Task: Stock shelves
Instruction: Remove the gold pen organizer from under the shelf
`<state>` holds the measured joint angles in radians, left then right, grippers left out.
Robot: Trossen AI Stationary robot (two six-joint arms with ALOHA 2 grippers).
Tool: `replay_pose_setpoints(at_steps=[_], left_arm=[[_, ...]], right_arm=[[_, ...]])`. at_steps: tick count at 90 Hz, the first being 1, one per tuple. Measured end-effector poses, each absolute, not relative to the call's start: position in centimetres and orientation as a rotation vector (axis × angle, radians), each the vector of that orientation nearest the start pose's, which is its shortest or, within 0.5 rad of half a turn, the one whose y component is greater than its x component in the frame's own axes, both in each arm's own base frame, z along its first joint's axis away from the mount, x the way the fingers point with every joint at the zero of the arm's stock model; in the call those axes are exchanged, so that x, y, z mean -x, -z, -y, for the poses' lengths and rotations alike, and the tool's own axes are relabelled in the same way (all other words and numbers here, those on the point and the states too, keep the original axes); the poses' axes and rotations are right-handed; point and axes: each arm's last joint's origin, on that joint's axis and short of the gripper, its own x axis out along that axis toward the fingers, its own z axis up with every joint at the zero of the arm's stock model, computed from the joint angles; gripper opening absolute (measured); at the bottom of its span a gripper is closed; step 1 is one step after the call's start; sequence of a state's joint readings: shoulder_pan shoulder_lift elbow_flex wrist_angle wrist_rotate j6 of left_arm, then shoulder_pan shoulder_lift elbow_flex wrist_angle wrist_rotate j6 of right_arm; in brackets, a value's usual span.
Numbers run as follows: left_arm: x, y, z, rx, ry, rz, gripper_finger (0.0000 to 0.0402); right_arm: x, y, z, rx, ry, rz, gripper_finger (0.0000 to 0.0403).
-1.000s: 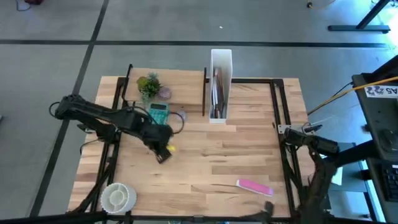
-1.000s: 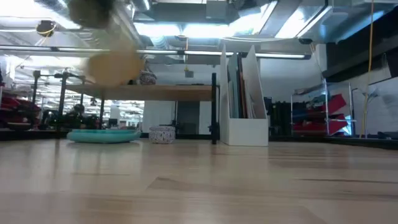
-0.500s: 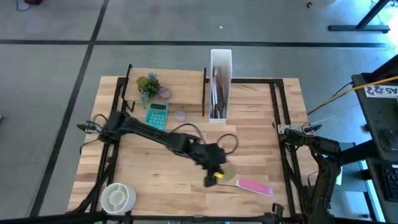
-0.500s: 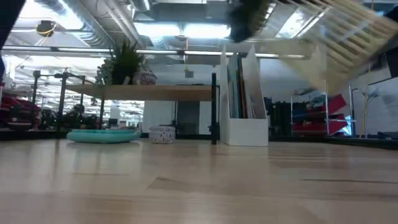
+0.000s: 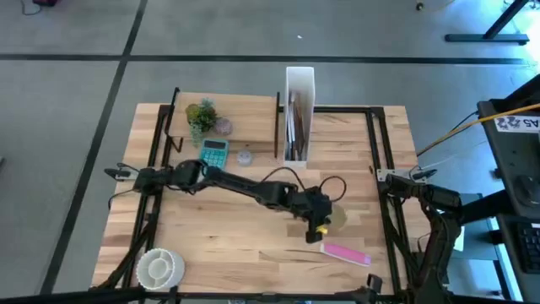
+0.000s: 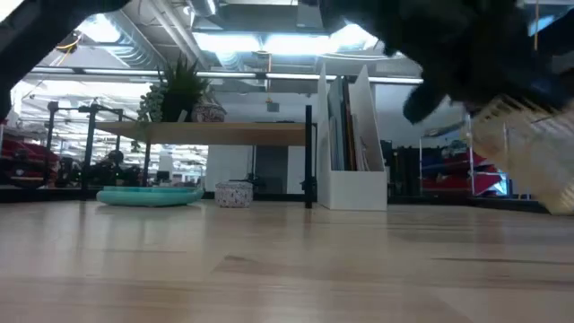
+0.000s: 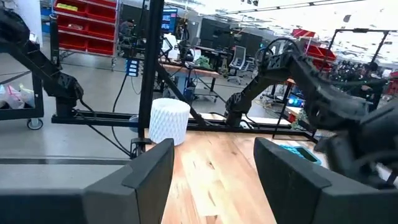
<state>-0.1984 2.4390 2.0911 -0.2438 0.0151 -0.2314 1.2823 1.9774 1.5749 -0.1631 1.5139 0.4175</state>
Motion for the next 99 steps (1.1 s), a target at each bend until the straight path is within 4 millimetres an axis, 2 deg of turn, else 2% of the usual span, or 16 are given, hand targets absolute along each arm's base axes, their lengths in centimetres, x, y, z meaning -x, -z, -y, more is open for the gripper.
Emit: replay_pose_setpoints(at_steps=[20, 47, 60, 99], left_arm=[[-54.7, -18.4, 12.2, 0.132, 0.174, -0.536, 0.0009], [-55.3, -19.8, 12.6, 0.108, 0.207, -0.373, 0.0109], [-55.4, -20.1, 12.6, 0.110, 0.210, -0.348, 0.0139], [-55.5, -20.3, 12.6, 0.104, 0.213, -0.327, 0.0150]], right_arm=[[-15.1, -26.8, -40.6, 0.143, 0.238, -0.048, 0.0207], [-15.1, -26.8, -40.6, 0.147, 0.237, -0.049, 0.0207], [-15.1, -26.8, -40.6, 0.148, 0.237, -0.049, 0.0207], [-15.1, -26.8, -40.6, 0.150, 0.236, -0.050, 0.0207]])
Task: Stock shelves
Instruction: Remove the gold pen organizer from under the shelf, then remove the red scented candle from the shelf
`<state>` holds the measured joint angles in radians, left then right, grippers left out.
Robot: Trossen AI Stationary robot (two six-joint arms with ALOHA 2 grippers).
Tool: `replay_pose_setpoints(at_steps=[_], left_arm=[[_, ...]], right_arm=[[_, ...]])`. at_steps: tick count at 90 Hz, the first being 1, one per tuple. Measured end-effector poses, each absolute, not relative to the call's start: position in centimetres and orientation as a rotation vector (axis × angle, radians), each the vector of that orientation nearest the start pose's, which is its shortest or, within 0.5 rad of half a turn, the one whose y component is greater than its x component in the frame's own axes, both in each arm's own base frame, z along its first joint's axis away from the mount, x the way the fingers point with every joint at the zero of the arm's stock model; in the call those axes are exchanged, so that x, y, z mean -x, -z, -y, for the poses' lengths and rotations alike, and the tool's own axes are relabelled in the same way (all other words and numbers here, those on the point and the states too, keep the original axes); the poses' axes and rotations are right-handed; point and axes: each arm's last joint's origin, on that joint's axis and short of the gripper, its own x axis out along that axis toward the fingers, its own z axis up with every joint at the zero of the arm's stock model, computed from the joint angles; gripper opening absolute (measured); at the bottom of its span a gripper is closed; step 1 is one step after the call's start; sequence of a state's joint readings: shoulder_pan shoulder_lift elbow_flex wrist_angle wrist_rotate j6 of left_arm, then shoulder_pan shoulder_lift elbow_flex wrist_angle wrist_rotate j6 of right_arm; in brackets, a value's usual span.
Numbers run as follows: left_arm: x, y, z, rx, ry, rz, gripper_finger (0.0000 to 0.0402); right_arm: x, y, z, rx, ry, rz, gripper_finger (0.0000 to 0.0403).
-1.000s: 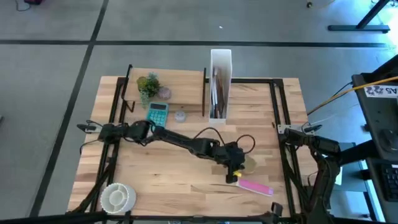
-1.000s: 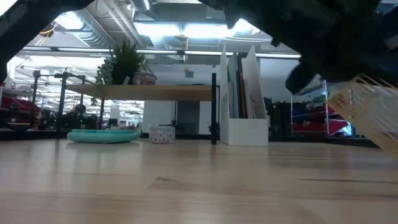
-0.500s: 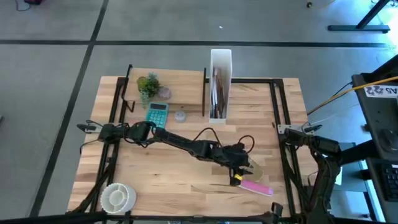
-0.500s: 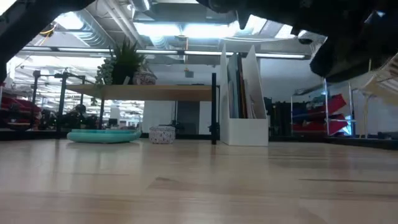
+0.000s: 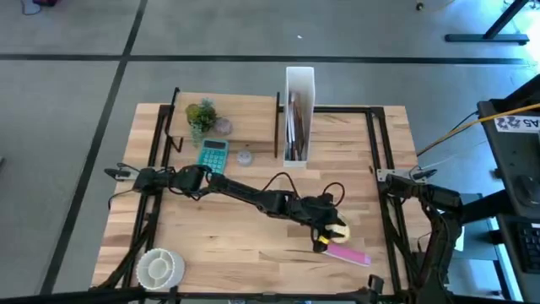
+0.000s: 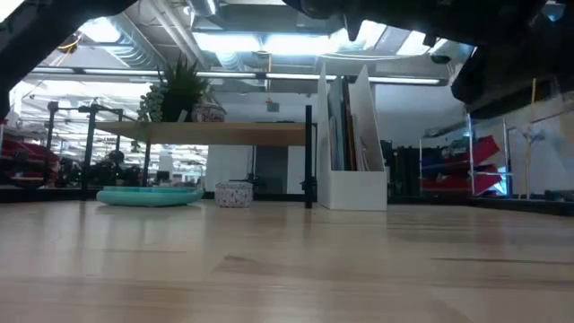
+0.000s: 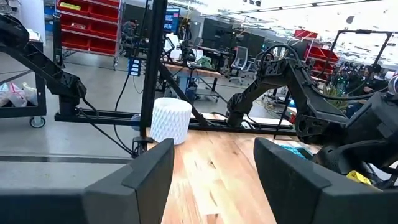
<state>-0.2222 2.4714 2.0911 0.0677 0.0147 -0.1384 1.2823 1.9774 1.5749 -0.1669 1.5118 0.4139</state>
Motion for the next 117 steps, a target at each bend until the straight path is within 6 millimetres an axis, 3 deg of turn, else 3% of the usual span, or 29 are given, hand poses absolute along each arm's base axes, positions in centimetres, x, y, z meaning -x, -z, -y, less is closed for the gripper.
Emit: replay_pose_setpoints(at_steps=[27, 40, 51, 63, 76, 86, 98, 105, 117], left_arm=[[-55.3, -20.5, 12.5, 0.074, 0.214, -0.334, 0.0150], [-54.3, -23.4, 12.8, 0.039, 0.226, -0.394, 0.0150], [-51.2, -26.1, 13.3, -0.015, 0.171, -0.622, 0.0150], [-46.4, -27.0, 14.6, -0.137, 0.024, -0.947, 0.0150], [-41.2, -26.4, 16.7, -0.315, -0.194, -1.241, 0.0150], [-38.6, -24.9, 17.4, -0.409, -0.416, -1.339, 0.0150], [-37.2, -24.5, 16.1, -0.418, -0.546, -1.342, 0.0150], [-36.8, -26.3, 14.3, -0.361, -0.548, -1.334, 0.0154], [-35.9, -30.2, 9.2, -0.278, -0.575, -1.324, 0.0170]], right_arm=[[-15.1, -26.8, -40.6, 0.151, 0.235, -0.050, 0.0207], [-15.1, -26.8, -40.6, 0.150, 0.234, -0.051, 0.0207], [-15.1, -26.7, -40.5, 0.131, 0.231, -0.053, 0.0207], [-15.4, -26.2, -40.3, 0.101, 0.221, -0.066, 0.0207], [-16.1, -25.1, -40.5, 0.108, 0.233, -0.073, 0.0207], [-16.7, -24.2, -40.6, 0.127, 0.244, -0.078, 0.0207], [-17.2, -23.7, -40.6, 0.132, 0.246, -0.089, 0.0207], [-17.6, -23.6, -40.5, 0.127, 0.238, -0.101, 0.0207], [-17.9, -23.6, -40.4, 0.140, 0.237, -0.109, 0.0207]])
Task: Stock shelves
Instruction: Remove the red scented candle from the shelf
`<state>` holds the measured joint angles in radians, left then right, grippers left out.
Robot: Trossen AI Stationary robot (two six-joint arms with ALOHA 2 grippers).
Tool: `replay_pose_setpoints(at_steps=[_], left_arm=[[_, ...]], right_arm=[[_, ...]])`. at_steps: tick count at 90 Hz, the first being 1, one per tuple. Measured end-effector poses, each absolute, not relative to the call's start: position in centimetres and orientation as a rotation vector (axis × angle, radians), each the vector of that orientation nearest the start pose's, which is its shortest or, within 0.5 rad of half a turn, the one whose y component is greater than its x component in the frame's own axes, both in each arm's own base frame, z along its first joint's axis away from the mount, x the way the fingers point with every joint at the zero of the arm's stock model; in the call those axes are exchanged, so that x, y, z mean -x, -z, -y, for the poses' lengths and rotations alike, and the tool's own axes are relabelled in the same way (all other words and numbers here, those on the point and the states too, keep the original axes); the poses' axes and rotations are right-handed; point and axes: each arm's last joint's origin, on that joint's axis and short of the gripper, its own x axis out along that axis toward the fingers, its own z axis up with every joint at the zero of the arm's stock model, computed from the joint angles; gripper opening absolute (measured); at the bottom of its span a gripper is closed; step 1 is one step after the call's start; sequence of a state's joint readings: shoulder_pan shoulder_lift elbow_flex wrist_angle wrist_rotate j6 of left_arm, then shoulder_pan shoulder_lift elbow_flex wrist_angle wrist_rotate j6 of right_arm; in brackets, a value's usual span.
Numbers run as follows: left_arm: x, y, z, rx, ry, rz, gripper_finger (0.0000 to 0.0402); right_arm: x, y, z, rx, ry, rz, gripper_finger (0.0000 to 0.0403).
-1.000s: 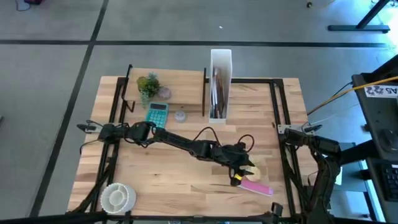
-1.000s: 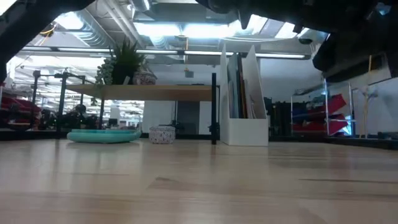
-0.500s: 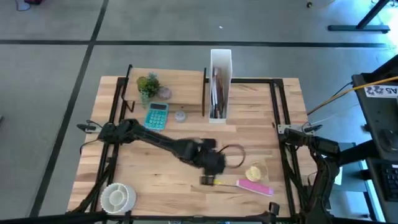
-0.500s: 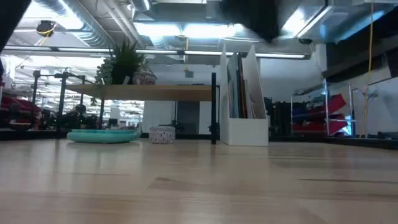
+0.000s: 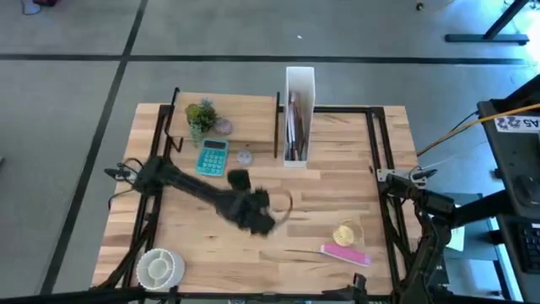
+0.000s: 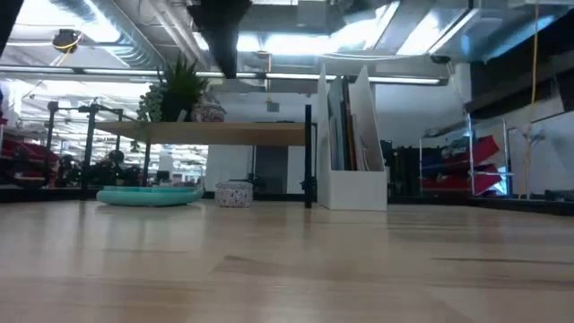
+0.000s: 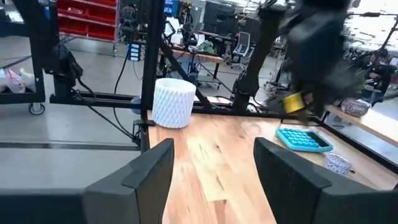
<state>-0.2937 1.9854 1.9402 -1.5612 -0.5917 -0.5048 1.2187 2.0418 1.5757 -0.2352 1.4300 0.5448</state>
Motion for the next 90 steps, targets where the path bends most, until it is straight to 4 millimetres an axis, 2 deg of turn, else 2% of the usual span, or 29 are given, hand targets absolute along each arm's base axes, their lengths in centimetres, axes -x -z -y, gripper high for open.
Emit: replay_pose_setpoints(at_steps=[10, 18, 29, 39, 58, 76, 90], left_arm=[[-34.4, -33.9, 4.1, -0.186, -0.591, -1.300, 0.0191], [-33.0, -35.9, -0.2, -0.098, -0.619, -1.296, 0.0214], [-31.5, -36.9, -5.5, 0.031, -0.607, -1.338, 0.0250], [-30.6, -37.1, -8.7, 0.044, -0.520, -1.387, 0.0274], [-30.1, -36.4, -11.9, -0.128, -0.331, -1.487, 0.0281], [-29.5, -35.7, -13.4, -0.202, -0.254, -1.541, 0.0281], [-29.5, -33.8, -13.9, -0.254, -0.178, -1.596, 0.0281]], right_arm=[[-18.2, -23.6, -40.2, 0.141, 0.244, -0.111, 0.0207], [-18.4, -23.6, -40.1, 0.140, 0.248, -0.111, 0.0207], [-18.6, -23.6, -40.1, 0.136, 0.246, -0.115, 0.0207], [-18.6, -23.6, -40.1, 0.134, 0.247, -0.115, 0.0207], [-18.6, -23.6, -40.1, 0.126, 0.247, -0.114, 0.0207], [-18.6, -23.6, -40.1, 0.125, 0.247, -0.114, 0.0207], [-18.6, -23.6, -40.1, 0.125, 0.246, -0.114, 0.0207]])
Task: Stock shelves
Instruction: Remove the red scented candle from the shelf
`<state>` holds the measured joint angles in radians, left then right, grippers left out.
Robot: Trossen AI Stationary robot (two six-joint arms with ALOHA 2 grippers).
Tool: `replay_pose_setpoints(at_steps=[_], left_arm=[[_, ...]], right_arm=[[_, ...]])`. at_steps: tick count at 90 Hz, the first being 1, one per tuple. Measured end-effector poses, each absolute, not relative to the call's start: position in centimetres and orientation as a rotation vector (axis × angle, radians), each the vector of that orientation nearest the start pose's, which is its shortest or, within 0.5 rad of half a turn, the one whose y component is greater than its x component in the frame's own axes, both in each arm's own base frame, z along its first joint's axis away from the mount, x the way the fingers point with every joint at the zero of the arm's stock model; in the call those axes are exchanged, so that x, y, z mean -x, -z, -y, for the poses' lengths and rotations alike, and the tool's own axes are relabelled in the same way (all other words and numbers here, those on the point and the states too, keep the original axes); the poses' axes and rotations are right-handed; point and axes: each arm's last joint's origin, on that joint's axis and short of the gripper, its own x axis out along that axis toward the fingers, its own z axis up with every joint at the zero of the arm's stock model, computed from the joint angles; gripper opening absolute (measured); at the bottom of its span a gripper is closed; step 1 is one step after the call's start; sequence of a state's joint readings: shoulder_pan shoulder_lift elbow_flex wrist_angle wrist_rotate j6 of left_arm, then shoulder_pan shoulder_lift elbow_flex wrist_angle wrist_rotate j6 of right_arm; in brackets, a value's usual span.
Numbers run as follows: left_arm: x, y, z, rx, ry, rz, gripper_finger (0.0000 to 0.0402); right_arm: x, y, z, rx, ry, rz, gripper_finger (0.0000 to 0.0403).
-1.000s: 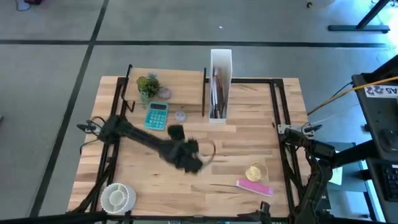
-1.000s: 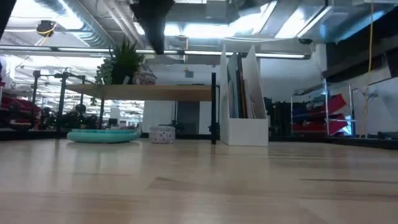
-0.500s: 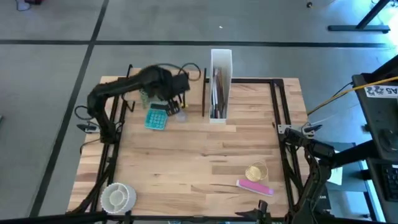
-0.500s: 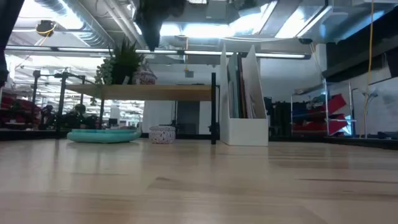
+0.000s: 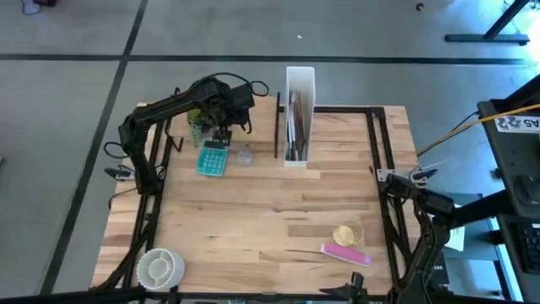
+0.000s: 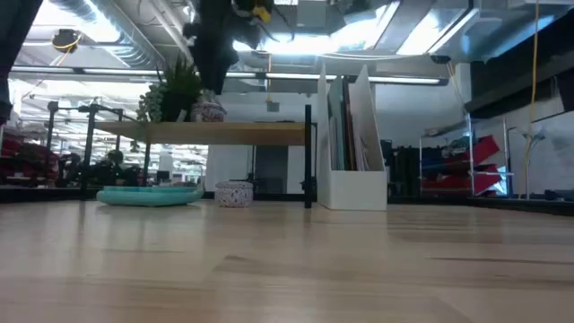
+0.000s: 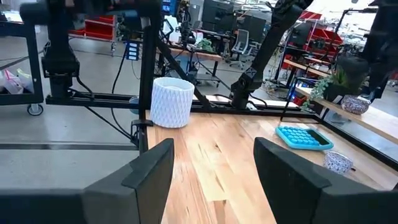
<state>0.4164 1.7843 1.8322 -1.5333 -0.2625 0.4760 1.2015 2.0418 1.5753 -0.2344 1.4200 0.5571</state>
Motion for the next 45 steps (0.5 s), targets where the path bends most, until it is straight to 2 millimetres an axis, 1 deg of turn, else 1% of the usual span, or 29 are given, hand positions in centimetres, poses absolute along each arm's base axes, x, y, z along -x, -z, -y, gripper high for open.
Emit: replay_pose_setpoints(at_steps=[7, 22, 39, 45], left_arm=[[-29.6, -32.6, -13.9, -0.275, -0.146, -1.631, 0.0281], [-29.4, -31.4, -14.3, -0.354, -0.202, -1.682, 0.0281], [-29.6, -31.3, -14.4, -0.353, -0.221, -1.665, 0.0281], [-29.7, -31.3, -14.1, -0.348, -0.223, -1.663, 0.0281]], right_arm=[[-18.6, -23.6, -40.1, 0.123, 0.247, -0.113, 0.0207], [-18.6, -23.6, -40.1, 0.122, 0.247, -0.113, 0.0207], [-19.1, -23.5, -39.8, 0.124, 0.259, -0.115, 0.0207], [-19.3, -23.5, -39.7, 0.124, 0.265, -0.116, 0.0207]])
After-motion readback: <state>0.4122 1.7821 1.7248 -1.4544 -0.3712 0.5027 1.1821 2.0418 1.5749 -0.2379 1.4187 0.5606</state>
